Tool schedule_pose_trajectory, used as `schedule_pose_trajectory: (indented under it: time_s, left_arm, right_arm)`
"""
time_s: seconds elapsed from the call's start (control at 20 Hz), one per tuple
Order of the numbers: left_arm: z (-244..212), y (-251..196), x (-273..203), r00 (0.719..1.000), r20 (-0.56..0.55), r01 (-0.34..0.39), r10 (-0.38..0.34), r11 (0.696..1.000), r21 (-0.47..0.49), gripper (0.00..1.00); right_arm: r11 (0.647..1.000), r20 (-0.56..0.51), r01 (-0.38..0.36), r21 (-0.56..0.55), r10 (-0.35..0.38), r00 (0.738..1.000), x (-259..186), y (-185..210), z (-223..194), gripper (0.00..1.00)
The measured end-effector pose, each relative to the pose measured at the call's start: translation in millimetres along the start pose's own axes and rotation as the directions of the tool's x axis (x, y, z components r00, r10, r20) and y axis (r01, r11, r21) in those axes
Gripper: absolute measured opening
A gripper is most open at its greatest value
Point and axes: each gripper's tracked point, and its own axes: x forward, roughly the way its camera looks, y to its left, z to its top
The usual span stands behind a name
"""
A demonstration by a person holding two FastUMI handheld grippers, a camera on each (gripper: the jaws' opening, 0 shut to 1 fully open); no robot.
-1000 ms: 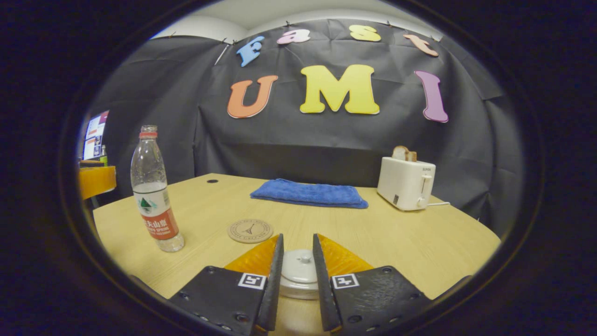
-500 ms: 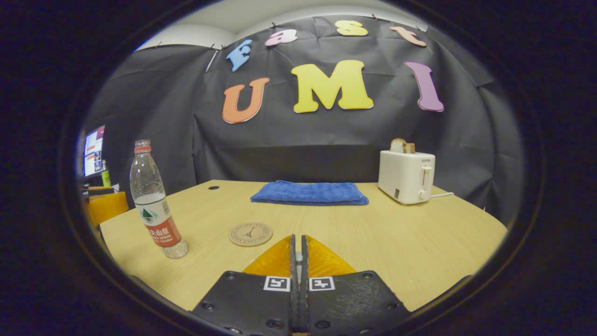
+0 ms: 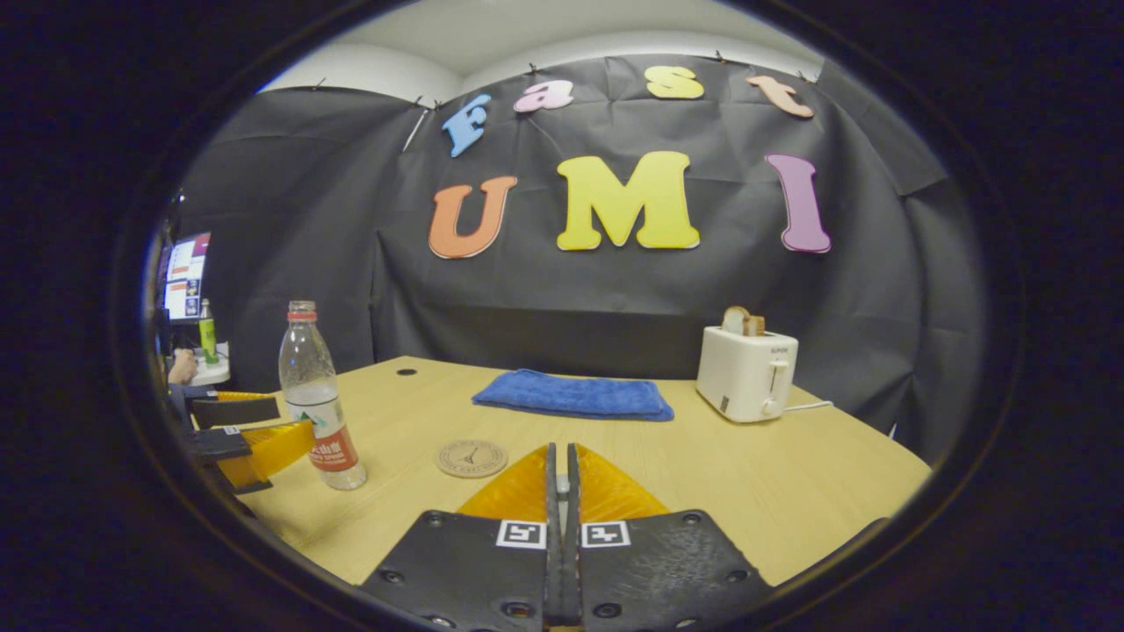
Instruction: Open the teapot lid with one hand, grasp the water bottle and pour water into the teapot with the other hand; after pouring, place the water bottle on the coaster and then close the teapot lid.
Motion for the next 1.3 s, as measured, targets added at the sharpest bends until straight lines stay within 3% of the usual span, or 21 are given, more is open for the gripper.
schedule_pose_trajectory:
  time_s: [0.2,0.5,0.7,0.85,1.0,1.15,1.2,1.3]
  left_arm:
    - [3.3,1.1,21.0,1.0,0.022,0.019,-0.017,0.998,-0.056,0.98]
    - [14.2,4.5,46.1,0.998,0.057,0.031,-0.028,0.998,-0.057,0.99]
    - [23.2,-4.4,47.2,0.993,0.097,0.07,-0.067,0.997,-0.028,0.8]
    - [27.5,-4.2,43.2,0.995,0.085,0.054,-0.052,0.998,-0.022,0.78]
    - [28.6,4.2,36.3,0.999,-0.005,-0.039,0.04,0.993,0.112,0.78]
    - [36.7,-4.6,28.4,0.998,-0.033,-0.051,0.061,0.967,0.251,0.78]
    - [42.5,-8.0,27.7,0.997,-0.026,-0.055,0.066,0.951,0.305,0.78]
    - [50.9,-19.6,25.6,0.997,-0.012,-0.058,0.071,0.885,0.462,0.78]
  right_arm:
    - [0.998,0.062,0.038,-0.051,-0.035,0.998,-38.1,-31.3,23.8,0.0]
    - [0.989,0.096,0.117,-0.091,-0.109,0.989,-79.4,-63.8,42.2,0.0]
    - [0.988,0.064,0.146,-0.052,-0.143,0.988,-101.3,-80.2,47.2,0.0]
    - [0.986,0.07,0.153,-0.063,-0.148,0.986,-109.3,-88.4,49.2,0.0]
    - [0.98,0.048,0.179,-0.089,-0.175,0.983,-105.7,-101.3,41.4,0.0]
    - [0.979,0.03,0.181,-0.09,-0.179,0.983,-102.8,-106.8,38.7,0.0]
    - [0.979,0.028,0.184,-0.088,-0.182,0.983,-102.7,-109.7,39.0,0.0]
    - [0.976,0.029,0.199,-0.082,-0.198,0.98,-102.9,-119.3,40.2,0.0]
